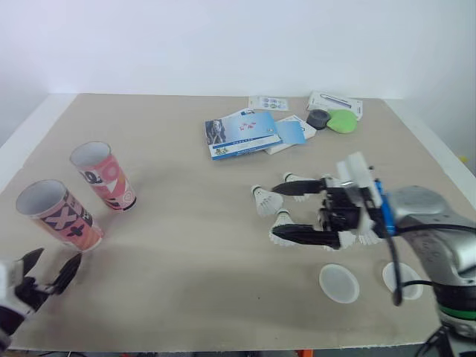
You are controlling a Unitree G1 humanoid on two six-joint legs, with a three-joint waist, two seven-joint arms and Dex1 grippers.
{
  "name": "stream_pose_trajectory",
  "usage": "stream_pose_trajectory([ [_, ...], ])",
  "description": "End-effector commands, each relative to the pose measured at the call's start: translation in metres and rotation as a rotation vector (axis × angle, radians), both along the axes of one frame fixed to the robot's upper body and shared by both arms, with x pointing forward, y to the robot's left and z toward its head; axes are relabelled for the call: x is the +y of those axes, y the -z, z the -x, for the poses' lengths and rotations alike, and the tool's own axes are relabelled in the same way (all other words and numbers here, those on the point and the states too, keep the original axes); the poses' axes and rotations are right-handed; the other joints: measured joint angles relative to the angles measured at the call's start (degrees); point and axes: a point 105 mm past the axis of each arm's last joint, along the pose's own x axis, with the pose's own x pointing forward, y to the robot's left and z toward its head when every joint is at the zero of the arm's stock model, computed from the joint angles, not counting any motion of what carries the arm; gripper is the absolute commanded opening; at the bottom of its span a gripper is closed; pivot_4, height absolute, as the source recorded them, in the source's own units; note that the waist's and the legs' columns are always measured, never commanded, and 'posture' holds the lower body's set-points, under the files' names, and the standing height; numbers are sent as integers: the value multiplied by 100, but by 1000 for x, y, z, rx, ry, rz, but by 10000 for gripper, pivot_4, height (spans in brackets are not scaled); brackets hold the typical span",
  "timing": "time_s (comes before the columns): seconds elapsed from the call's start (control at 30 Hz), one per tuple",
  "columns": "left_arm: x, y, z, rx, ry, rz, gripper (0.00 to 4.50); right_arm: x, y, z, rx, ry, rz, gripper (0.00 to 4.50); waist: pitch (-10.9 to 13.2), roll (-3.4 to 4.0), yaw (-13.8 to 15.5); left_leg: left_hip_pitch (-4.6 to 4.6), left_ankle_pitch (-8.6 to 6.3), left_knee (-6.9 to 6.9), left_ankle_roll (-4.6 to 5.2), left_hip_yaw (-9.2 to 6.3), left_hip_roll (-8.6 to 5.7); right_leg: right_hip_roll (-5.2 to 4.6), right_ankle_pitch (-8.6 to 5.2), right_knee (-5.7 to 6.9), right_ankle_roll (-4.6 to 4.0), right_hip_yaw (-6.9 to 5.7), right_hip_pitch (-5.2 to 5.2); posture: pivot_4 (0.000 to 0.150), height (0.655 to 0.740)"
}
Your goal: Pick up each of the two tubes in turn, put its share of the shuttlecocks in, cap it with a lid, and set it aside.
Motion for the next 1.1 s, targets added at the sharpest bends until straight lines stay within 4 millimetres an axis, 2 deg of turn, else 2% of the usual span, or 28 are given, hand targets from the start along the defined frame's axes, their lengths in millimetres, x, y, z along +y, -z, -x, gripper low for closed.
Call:
stream_pose_trajectory([
  [0.03,-1,-3,-13,-39,0,-32,45000,3,-7,-9,-85,1,8,44626,0,0,11,-2,0,3,0,-1,-1,-2,1,2,2,-1,-1,1500,7400],
  [0.17,1,3,-34,-53,-5,-46,45000,8,-10,-12,-99,-7,-7,44626,-2,1,19,-5,0,8,0,0,0,-4,4,5,1,-3,-3,1500,7400],
  [0.33,-4,9,-50,-64,20,-43,45000,9,-10,-13,-109,3,-12,44626,-9,13,23,-4,0,10,0,-2,1,-6,6,13,-2,-5,-2,1500,7400],
  [0.67,-4,3,-72,-114,30,-37,45000,13,-14,-11,-91,10,-57,44626,-13,24,29,4,4,49,7,-7,0,-2,1,64,-7,-7,-1,1500,7400],
  [1.0,-9,3,-76,-135,28,-13,45000,15,-15,-9,-77,3,-59,44626,-13,25,29,2,9,47,15,-6,0,-8,3,66,-8,-9,-3,1500,7400],
  [1.07,-9,4,-77,-130,25,-13,41032,15,-15,-9,-76,1,-58,45000,-13,25,29,1,9,47,15,-7,0,-8,3,66,-8,-10,-3,1500,7400],
  [1.1,-8,5,-77,-128,22,-12,41032,16,-14,-9,-75,1,-58,45000,-13,25,29,1,9,47,15,-6,0,-9,2,66,-9,-9,-3,1500,7400],
])
